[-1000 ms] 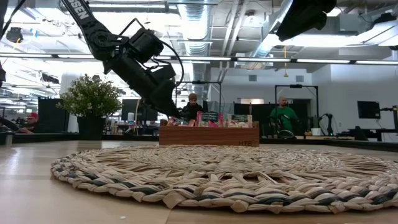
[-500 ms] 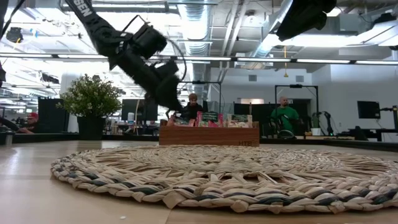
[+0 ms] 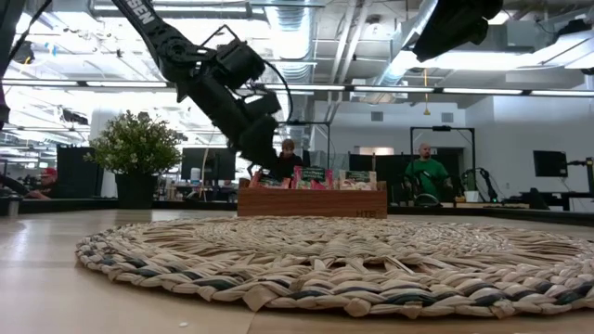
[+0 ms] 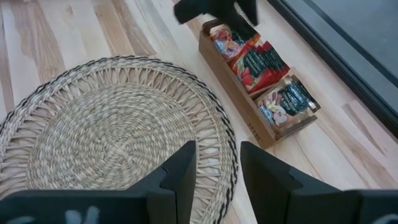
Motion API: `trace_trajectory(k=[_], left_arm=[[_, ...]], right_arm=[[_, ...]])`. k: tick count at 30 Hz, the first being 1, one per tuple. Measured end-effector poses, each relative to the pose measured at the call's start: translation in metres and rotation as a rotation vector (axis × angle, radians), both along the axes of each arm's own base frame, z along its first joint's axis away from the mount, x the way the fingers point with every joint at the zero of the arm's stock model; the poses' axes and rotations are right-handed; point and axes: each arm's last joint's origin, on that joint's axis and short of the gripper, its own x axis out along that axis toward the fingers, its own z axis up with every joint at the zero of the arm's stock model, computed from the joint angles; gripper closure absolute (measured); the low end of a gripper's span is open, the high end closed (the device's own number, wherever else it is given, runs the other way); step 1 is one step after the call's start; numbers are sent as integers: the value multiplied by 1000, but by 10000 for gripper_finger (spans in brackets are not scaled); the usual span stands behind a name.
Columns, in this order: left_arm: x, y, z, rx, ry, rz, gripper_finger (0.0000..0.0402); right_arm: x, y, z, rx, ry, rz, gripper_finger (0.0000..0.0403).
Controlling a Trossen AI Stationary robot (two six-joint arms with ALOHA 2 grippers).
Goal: Pick & Place Tea
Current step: Put the orange tea bag into the left section of the wooden organizer
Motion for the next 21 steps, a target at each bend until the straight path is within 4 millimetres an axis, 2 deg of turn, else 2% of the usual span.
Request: trace_trajectory(k=[11,21], left_arm=[[-3,-7,-8,-37,93,2,260],[1,-5,11,-23,50,24,260]], right_arm=[[0,0,0,-1,3,0,285],[0,0,0,-1,3,0,285]])
